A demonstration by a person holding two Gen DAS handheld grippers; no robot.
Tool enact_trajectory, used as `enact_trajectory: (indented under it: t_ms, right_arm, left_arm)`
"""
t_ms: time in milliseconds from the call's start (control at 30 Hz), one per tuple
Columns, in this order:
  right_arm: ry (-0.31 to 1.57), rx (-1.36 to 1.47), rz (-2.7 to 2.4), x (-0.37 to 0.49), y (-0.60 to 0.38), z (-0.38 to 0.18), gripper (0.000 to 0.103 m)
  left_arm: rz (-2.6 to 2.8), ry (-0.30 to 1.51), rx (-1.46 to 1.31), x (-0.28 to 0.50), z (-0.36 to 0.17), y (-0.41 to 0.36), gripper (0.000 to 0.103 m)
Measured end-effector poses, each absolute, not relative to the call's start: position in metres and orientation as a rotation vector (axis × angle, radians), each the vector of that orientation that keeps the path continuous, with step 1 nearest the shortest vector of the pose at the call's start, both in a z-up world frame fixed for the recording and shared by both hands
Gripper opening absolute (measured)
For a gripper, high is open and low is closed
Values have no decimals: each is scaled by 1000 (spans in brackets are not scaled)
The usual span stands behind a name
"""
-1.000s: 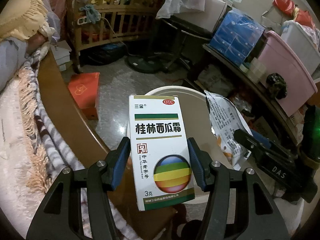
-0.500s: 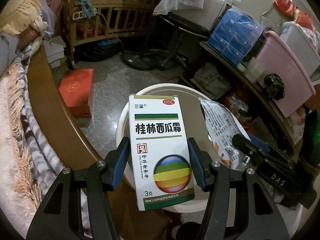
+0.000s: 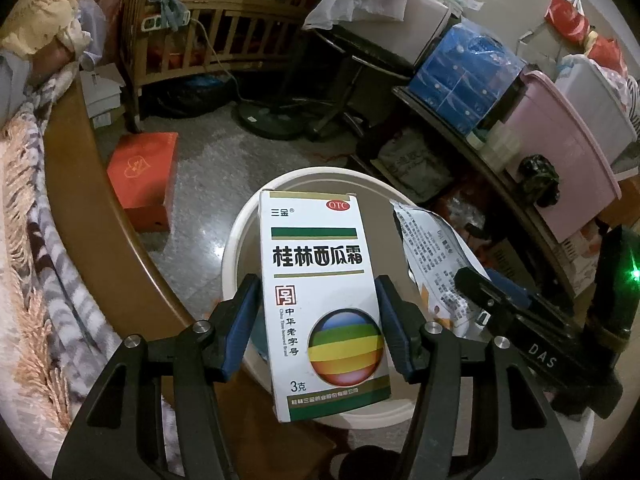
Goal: Collect trash
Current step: 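Open both tools to drop the medicine box and foil packet into the bucket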
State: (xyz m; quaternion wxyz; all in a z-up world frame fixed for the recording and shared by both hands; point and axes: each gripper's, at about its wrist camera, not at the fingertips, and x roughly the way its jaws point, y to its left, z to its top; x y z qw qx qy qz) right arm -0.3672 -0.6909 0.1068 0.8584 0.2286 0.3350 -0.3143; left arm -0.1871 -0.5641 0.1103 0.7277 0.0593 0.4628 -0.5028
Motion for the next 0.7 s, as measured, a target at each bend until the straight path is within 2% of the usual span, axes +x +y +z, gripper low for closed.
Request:
enact_trajectory:
  t_ms: [100,233,700]
  right_arm:
    - [709,483,-663,-366,-693,106,58]
    - [699,501,-664,-368,-696,107,74]
    - [708,443,-589,-351,-674,108,74]
  left_arm:
    - [-1113,1026,125,-187,110,-564,57]
    - [-1115,1025,120,-186,110,-564,63]
    - [-1014,934,187,-186,128,-527,66]
